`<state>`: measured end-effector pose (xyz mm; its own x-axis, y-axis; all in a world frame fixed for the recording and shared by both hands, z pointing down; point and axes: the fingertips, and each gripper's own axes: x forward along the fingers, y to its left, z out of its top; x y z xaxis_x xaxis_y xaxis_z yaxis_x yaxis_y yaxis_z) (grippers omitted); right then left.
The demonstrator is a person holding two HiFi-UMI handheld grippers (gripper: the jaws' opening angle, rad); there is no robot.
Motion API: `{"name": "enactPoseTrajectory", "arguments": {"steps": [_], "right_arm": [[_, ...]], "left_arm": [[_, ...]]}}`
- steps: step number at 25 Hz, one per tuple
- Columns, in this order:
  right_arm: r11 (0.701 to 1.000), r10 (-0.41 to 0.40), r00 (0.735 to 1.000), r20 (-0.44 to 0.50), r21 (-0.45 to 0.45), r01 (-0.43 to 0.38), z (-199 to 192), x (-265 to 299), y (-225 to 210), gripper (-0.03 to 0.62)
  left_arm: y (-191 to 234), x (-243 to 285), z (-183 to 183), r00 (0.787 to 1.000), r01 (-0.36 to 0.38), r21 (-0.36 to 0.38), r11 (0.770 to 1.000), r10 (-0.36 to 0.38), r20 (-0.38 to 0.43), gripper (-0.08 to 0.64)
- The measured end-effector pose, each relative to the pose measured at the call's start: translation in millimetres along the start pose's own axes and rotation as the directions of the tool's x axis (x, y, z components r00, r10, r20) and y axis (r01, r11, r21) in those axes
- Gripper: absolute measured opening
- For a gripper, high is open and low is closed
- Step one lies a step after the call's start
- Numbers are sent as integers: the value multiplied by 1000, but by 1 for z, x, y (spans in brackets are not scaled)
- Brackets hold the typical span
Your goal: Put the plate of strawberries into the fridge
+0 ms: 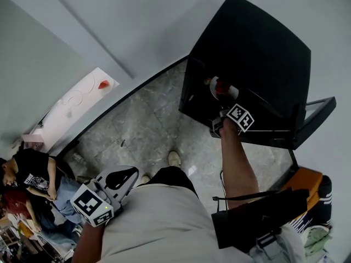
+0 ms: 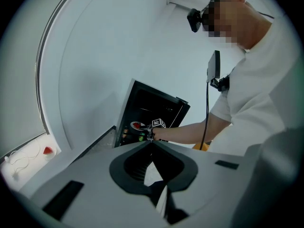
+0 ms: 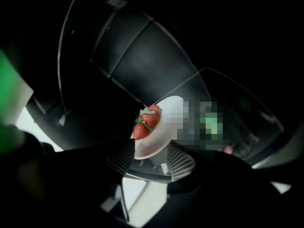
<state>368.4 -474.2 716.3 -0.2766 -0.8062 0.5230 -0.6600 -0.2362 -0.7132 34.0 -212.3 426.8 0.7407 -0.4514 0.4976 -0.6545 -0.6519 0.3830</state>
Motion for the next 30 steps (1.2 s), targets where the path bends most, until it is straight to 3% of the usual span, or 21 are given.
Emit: {"name": "enactPoseTrajectory", "arguments": {"steps": [8,15,20,30], "right_arm": [[961,-33,993,-114,-276,0,-10,-3,1,269],[872,-153,966,-208,-488,33,-20,-3,-5,279],[840,-209,948,-240,-540,48,-27,-5,-8,279],[852,-217,954,-209,-518,80,-38,-30,-8,279]], "left_arm": [[-5,-3,-3,1000,7,0,1000,-7,4,18],[-6,-10,-4,1000,6,-4,1000,-6,15,18],[-6,-19,-2,1000,-2,-17,1000,2,31,18],[-7,-37,-9,998,17,-6,1000,-17,53,18]]}}
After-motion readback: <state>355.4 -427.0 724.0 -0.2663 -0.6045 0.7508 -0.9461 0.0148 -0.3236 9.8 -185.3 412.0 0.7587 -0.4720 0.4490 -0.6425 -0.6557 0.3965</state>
